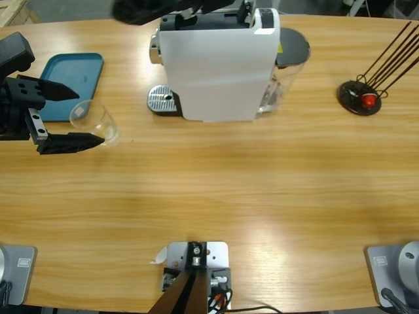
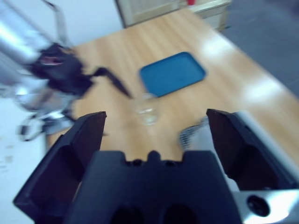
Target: Pour coffee
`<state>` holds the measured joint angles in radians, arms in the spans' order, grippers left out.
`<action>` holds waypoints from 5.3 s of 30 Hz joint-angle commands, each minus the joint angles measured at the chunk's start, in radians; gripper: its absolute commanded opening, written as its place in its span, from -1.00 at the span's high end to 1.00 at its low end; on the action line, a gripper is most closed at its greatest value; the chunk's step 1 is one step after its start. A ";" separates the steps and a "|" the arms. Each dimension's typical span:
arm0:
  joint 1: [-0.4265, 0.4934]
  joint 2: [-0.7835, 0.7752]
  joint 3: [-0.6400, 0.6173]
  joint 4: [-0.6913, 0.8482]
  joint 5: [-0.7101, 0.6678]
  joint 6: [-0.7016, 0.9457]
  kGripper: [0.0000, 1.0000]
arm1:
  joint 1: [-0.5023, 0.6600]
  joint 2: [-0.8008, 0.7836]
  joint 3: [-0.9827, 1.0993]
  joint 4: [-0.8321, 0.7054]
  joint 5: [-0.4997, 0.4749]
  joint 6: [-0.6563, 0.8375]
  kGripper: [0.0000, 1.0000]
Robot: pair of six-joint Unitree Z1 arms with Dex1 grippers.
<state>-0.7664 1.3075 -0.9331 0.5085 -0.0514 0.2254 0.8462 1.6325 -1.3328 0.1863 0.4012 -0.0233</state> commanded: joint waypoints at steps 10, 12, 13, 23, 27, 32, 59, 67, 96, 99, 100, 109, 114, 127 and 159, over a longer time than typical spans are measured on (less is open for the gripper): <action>-0.025 -0.070 -0.010 -0.001 0.047 -0.055 -1.00 | 0.005 -0.288 0.321 0.159 -0.563 0.602 1.00; -0.027 -0.079 -0.010 -0.001 0.047 -0.056 -1.00 | -0.040 -0.248 0.245 0.170 -0.625 0.636 1.00; -0.028 -0.080 -0.008 -0.001 0.047 -0.057 -1.00 | -0.063 -0.228 0.206 0.171 -0.648 0.648 1.00; -0.028 -0.065 0.015 -0.001 0.047 -0.058 -1.00 | -0.102 -0.061 -0.024 0.203 -0.720 0.800 1.00; -0.028 -0.061 0.020 -0.001 0.047 -0.058 -1.00 | -0.091 -0.047 -0.025 0.198 -0.717 0.826 1.00; -0.028 -0.069 0.002 -0.001 0.042 -0.060 -1.00 | -0.089 -0.011 -0.069 0.197 -0.709 0.835 1.00; -0.007 -0.073 0.005 -0.027 0.020 -0.055 -1.00 | 0.103 0.192 -0.234 0.259 -0.780 0.881 1.00; -0.007 -0.074 0.005 -0.027 0.001 -0.054 -1.00 | 0.132 0.210 -0.244 0.262 -0.827 0.885 1.00; -0.024 -0.096 0.019 -0.002 -0.008 -0.054 -1.00 | 0.221 0.388 -0.269 0.250 -0.864 0.947 1.00; -0.024 -0.096 0.019 0.000 -0.008 -0.054 -1.00 | 0.221 0.402 -0.267 0.242 -0.854 0.946 1.00; -0.024 -0.096 0.019 0.001 -0.008 -0.054 -1.00 | 0.221 0.406 -0.267 0.242 -0.849 0.946 1.00; -0.024 -0.092 0.022 0.004 -0.008 -0.054 -1.00 | 0.221 0.442 -0.179 0.206 -0.809 0.962 1.00; -0.024 -0.085 0.019 0.003 -0.008 -0.054 -1.00 | 0.221 0.463 -0.169 0.188 -0.788 0.964 1.00; -0.024 -0.070 0.017 -0.001 -0.008 -0.054 -1.00 | 0.206 0.509 -0.147 0.188 -0.779 0.943 1.00; -0.024 -0.042 -0.004 -0.018 -0.007 -0.055 -1.00 | 0.206 0.428 -0.105 0.189 -0.840 0.651 -1.00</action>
<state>-0.7836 1.2288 -0.9365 0.5002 -0.0446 0.1738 1.0288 1.9599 -1.5789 0.3288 -0.4372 0.8387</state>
